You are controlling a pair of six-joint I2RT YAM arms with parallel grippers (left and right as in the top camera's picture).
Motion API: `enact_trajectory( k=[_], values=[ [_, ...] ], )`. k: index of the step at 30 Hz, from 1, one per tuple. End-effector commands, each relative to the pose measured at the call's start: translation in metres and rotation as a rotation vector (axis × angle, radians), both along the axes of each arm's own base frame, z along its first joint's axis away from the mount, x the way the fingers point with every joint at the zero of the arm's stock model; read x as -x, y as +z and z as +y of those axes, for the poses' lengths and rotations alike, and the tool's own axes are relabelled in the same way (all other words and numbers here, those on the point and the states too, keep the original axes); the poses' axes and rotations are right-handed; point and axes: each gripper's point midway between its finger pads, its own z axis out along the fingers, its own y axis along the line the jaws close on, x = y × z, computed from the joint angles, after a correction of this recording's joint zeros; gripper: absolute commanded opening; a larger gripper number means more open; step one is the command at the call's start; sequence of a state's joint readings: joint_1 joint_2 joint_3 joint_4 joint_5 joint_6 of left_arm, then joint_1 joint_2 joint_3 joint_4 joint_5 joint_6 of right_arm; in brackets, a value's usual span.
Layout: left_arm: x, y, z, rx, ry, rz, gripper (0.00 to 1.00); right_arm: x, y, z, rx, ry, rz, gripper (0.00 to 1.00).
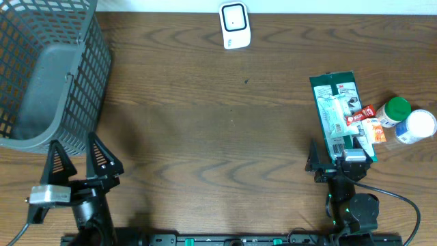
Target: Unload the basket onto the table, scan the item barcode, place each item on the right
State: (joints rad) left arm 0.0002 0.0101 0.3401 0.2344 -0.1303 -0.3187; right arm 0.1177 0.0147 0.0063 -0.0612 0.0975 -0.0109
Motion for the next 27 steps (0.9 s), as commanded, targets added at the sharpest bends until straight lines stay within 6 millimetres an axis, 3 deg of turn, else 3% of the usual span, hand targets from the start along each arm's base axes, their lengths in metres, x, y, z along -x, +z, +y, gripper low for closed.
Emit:
enact_trajectory(
  k=[1, 4, 7, 9, 15, 21, 27],
  values=[
    [-0.009, -0.015, -0.009, -0.011, -0.051, -0.062, 0.86, 0.0, 0.001, -0.001, 0.005, -0.003, -0.004, 0.99],
    [-0.017, -0.034, -0.012, -0.017, -0.062, -0.071, 0.86, 0.0, 0.001, -0.001, 0.005, -0.004, -0.004, 0.99],
    [-0.036, -0.077, -0.013, -0.018, -0.069, 0.026, 0.86, 0.0, 0.001, -0.001, 0.004, -0.004, -0.004, 0.99],
    [-0.042, -0.094, -0.014, -0.018, -0.071, 0.075, 0.86, 0.0, 0.001, -0.001, 0.005, -0.004, -0.004, 0.99],
    [-0.058, -0.147, -0.014, -0.016, -0.074, 0.303, 0.86, 0.0, 0.001, -0.001, 0.005, -0.004, -0.004, 0.99],
    [-0.06, -0.224, -0.015, -0.011, -0.078, 0.617, 0.86, 0.0, 0.001, -0.001, 0.005, -0.004, -0.004, 0.99],
    [-0.06, -0.228, -0.028, -0.188, -0.129, 0.648, 0.86, 0.0, 0.001, -0.001, 0.005, -0.003, -0.004, 0.99]
  ],
)
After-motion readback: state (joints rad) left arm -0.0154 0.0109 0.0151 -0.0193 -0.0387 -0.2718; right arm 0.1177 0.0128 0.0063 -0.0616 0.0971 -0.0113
